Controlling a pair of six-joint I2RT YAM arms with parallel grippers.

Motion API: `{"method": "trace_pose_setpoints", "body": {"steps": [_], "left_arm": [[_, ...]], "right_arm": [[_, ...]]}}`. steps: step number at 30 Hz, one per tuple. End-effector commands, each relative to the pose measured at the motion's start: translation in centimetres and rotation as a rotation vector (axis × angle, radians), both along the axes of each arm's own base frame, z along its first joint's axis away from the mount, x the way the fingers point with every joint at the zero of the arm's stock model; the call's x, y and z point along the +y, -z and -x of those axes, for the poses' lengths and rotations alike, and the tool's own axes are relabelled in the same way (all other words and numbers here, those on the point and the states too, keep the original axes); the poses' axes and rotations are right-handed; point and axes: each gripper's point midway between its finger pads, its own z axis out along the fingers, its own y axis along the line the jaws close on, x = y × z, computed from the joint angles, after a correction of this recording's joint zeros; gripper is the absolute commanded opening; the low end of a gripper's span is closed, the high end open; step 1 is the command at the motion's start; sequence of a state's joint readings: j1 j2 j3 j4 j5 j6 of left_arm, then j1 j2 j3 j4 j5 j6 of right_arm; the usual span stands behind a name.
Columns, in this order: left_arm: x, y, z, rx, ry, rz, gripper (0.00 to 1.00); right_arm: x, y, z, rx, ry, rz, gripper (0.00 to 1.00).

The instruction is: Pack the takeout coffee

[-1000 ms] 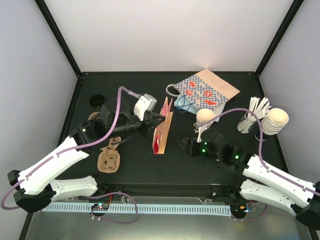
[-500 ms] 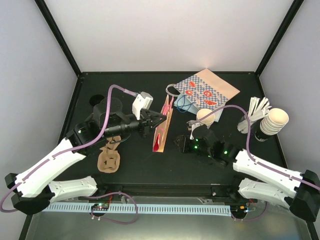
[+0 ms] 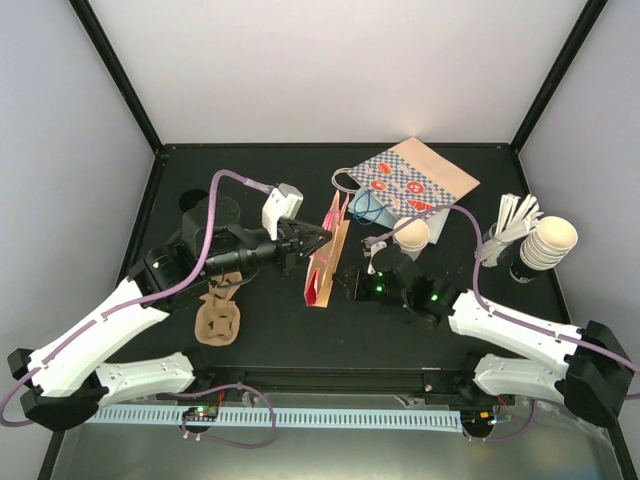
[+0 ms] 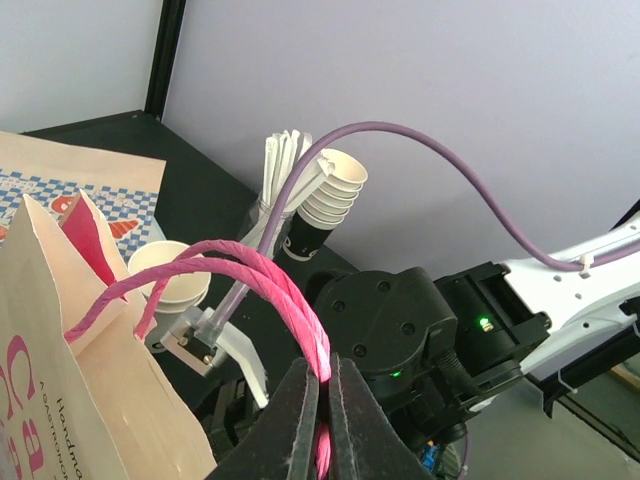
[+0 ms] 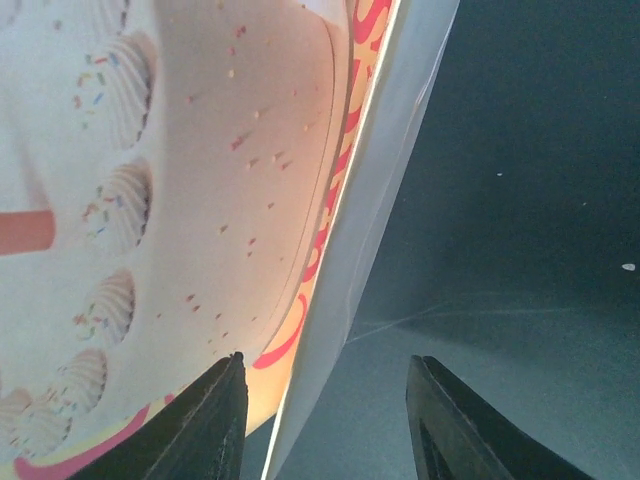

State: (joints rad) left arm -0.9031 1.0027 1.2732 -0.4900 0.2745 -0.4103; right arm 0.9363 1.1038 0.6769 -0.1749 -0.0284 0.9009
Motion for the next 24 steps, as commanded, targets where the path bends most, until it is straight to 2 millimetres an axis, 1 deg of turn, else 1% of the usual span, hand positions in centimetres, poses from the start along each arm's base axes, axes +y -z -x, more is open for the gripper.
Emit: {"method": "trace_pose_setpoints", "body": {"steps": [1,10,18,24], "left_arm": [[0.7,-2.5,0.7,-0.041,0.010,0.075,0.03],[1.0,-2.9,1.0,-0.044,0.013,0.090,0.03],[1.1,-3.3,1.2,-0.042,0.019,0.103,0.04],[1.1,-3.3,1.3,-0.039,0.022,0.111,0.04]], "right_arm": [[1.0,-1.6,-0.7,-0.020,0.010,-0.066,0.47],[1.3,-1.1,-0.9,-0.015,0.007,-0.064,0.45],[1.0,-2.2,-0.9,-0.042,0.010,-0.074,0.45],[0.6,-2.5,-1.0,-0.060,0.023,-0.060,0.45]]}}
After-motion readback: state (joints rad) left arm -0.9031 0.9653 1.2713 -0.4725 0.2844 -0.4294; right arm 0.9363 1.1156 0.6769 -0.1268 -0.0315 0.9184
